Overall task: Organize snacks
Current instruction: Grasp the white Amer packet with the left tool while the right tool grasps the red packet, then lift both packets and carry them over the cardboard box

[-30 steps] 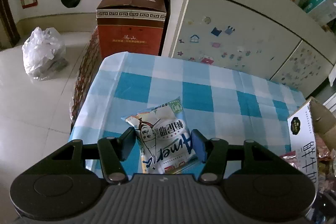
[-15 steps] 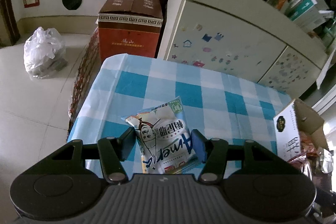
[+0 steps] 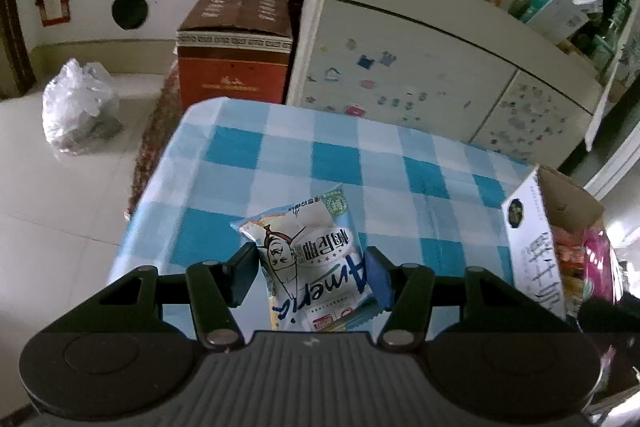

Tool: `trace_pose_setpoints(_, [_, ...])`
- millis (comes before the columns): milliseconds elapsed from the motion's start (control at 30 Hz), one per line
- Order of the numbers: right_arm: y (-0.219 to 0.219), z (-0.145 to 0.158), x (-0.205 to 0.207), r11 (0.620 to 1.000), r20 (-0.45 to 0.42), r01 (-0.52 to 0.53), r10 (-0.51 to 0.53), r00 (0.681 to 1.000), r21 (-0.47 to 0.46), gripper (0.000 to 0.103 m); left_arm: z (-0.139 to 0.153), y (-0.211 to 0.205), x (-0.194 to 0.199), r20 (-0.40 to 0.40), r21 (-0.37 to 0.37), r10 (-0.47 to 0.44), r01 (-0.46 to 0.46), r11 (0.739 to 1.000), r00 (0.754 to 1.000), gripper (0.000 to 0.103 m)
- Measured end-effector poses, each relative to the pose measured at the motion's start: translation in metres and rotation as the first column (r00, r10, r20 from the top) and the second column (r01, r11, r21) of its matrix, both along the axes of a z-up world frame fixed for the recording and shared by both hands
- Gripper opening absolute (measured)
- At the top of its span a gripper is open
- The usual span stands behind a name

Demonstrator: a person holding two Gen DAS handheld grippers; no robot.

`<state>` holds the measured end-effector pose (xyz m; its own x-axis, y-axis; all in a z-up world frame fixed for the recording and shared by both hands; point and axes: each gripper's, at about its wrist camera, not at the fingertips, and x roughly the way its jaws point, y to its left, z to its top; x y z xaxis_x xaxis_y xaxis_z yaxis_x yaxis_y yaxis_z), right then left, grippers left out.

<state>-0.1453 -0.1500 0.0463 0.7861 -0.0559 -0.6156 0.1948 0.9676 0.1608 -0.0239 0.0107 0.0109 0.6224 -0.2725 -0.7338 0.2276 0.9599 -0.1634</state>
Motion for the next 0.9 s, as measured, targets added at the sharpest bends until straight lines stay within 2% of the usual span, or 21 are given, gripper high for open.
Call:
trace_pose_setpoints(300, [-0.027,0.014,-0.011,0.997,0.060,0.069,-0.070,0.996,0.023,0.050,0.001,-0.013,-0.017,0.005,-0.026,-0.020,0.020,0.999,1.000,0.063])
trace_pose_setpoints(500, [-0.046,0.022,-0.019,0.992,0.093,0.115,-0.119,0.989,0.042,0.051,0.009,-0.035,-0.030,-0.004,-0.050,-0.050,0.050,0.997,0.999,0.063])
trace_pose_setpoints(900, [-0.092,0.032,-0.041,0.973,0.127,0.213,-0.224,0.966,0.093,0.051,0.039,-0.098,-0.054,0.036,-0.072,-0.176,0.178,0.981,0.984,0.063])
